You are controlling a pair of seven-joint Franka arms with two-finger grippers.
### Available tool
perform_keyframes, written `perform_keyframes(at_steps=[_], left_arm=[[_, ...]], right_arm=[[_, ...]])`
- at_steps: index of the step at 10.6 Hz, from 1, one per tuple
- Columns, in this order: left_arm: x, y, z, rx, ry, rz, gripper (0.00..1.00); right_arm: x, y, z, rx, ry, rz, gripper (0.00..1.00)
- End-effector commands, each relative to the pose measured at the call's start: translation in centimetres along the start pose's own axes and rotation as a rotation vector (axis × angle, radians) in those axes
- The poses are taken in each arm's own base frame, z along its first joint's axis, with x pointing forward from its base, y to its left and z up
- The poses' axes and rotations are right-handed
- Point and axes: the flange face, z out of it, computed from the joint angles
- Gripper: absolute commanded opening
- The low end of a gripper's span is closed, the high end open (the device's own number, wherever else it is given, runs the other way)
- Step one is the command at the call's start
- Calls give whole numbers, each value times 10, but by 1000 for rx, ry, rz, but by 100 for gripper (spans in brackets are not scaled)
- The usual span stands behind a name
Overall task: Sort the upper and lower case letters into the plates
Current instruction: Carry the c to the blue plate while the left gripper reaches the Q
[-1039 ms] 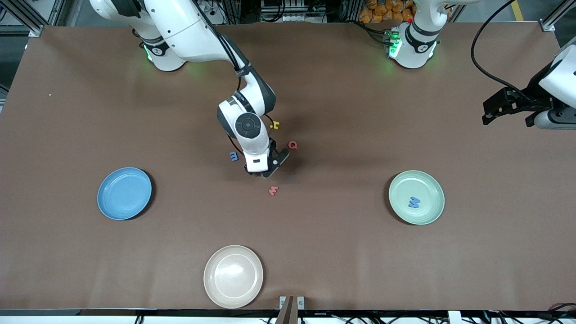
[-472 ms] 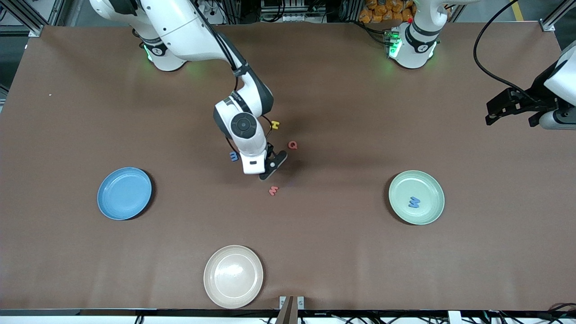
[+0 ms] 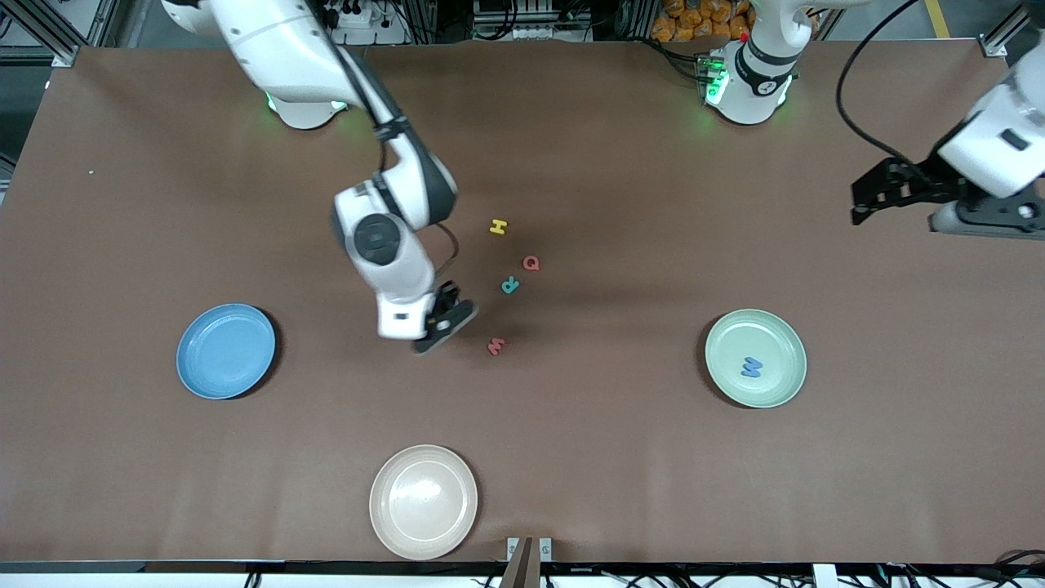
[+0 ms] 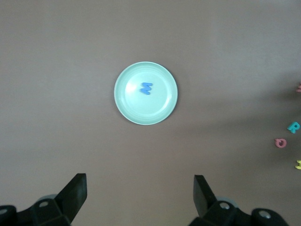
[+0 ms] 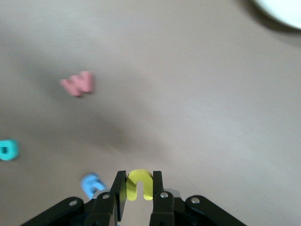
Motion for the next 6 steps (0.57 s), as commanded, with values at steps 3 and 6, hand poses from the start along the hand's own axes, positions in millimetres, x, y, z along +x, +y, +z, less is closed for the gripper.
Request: perform_keyframes(at_steps=[3, 6], left_arm=[[12, 92, 42, -25, -45, 48, 100], [20, 169, 93, -42, -68, 50, 100]], right_arm=[[-61, 140, -27, -25, -77, 235, 0], [-119, 232, -16, -37, -117, 398, 0]])
